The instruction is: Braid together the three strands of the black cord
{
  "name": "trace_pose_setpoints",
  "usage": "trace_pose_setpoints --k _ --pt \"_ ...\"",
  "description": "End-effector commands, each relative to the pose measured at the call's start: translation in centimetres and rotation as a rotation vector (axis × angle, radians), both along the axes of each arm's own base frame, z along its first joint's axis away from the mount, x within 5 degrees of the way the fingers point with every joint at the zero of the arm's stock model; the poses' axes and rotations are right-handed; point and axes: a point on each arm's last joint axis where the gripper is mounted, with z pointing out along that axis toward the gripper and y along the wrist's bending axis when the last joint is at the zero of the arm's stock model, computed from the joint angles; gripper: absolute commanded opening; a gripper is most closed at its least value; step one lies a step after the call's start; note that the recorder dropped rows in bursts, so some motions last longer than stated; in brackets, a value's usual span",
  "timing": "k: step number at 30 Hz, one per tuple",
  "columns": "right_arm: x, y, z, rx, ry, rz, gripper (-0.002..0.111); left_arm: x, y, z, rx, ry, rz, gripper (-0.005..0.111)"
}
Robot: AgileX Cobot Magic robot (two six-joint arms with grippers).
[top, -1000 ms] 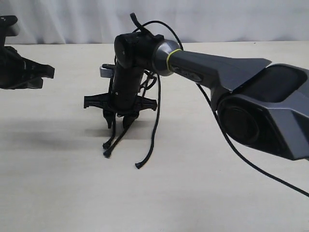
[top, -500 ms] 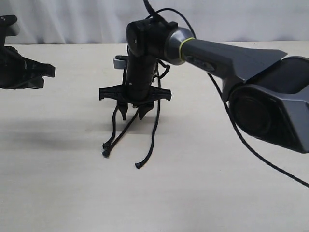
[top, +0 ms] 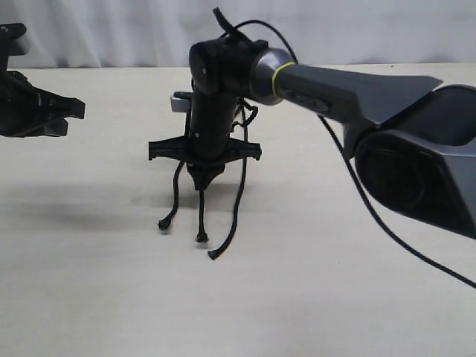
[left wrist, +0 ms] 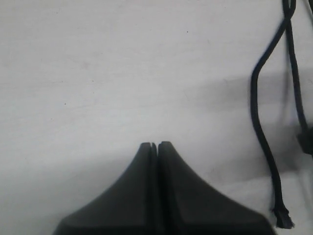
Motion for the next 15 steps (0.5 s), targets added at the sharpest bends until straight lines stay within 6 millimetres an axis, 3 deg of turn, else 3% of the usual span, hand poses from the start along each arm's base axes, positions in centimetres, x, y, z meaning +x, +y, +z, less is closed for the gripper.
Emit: trace_pose_setpoints --k 1,4,6,10,15 --pt "1.3 -3.2 4.4 0.008 -0.072 0.077 0.004 0.0 -0.9 -0.4 -0.015 0.009 -0.033 0.0" --pt "2.4 -5.5 5.0 -0.023 -0.104 0.105 0.004 0.3 -2.9 -1.1 -0.009 0.018 -0.09 0.0" --pt "2.7 -6.6 4.3 -0.034 -0.083 0.094 0.004 0.5 -4.1 -1.4 -0.001 0.015 -0.123 0.0" --pt "2.2 -7.9 1.3 -0.147 -0.025 0.117 0.004 0.6 -5.5 -2.1 0.009 0.018 -0.164 0.0" --pt "1.1 -8.2 -1.3 -0.142 0.061 0.094 0.004 0.7 -6.0 -2.4 0.008 0.016 -0.169 0.0"
